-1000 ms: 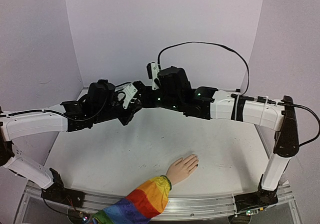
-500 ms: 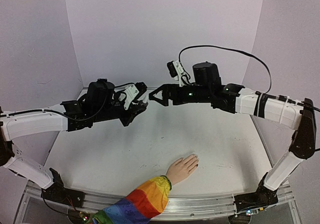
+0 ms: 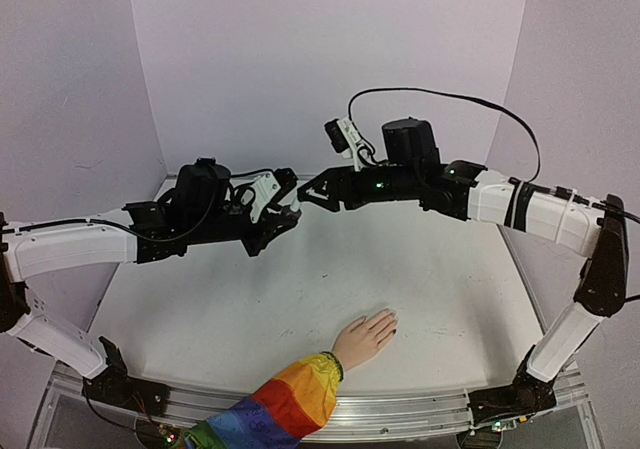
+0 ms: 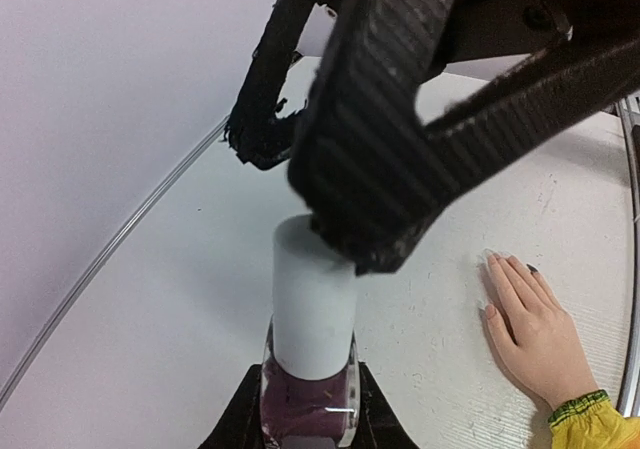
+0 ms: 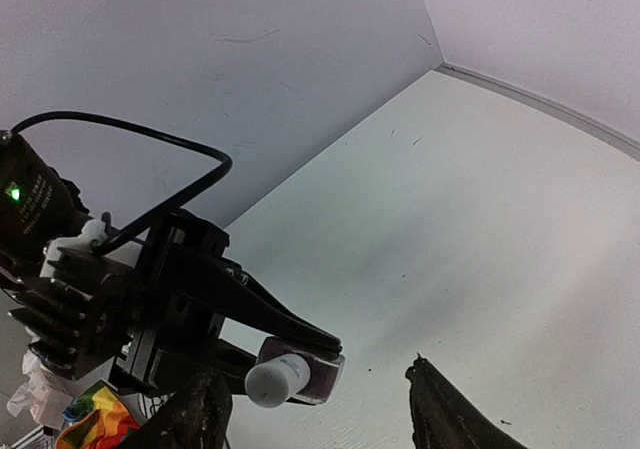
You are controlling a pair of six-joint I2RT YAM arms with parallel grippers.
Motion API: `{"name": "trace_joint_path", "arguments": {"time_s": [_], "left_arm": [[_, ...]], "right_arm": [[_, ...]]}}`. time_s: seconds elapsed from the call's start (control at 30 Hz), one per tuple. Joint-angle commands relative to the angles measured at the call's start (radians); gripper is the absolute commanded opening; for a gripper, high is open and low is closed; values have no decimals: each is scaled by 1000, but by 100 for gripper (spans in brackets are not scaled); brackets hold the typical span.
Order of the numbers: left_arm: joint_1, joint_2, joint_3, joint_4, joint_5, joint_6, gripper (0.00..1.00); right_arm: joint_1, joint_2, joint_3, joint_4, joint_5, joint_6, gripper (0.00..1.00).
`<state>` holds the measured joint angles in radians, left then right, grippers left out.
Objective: Paint the nails
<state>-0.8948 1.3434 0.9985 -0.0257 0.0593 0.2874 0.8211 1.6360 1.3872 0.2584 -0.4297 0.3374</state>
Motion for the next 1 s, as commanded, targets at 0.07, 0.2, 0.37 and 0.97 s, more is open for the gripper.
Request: {"name": "trace_joint_path", "arguments": {"time_s": [0.07,0.2,0.37,0.97], "left_arm": [[2,0,40,38,16,-6,0],[2,2,43,36,16,-7,0],[2,9,45,33,17,-8,0],[12,-15,54,32,-50,-68,99]], "right_arm": [[26,40,86,14,-54,-18,53],[39,56,102,4,-40,-27,41],[46,88,116,4,-69,-26,27],[-452,-101,-382,-53,534,232,0]]}}
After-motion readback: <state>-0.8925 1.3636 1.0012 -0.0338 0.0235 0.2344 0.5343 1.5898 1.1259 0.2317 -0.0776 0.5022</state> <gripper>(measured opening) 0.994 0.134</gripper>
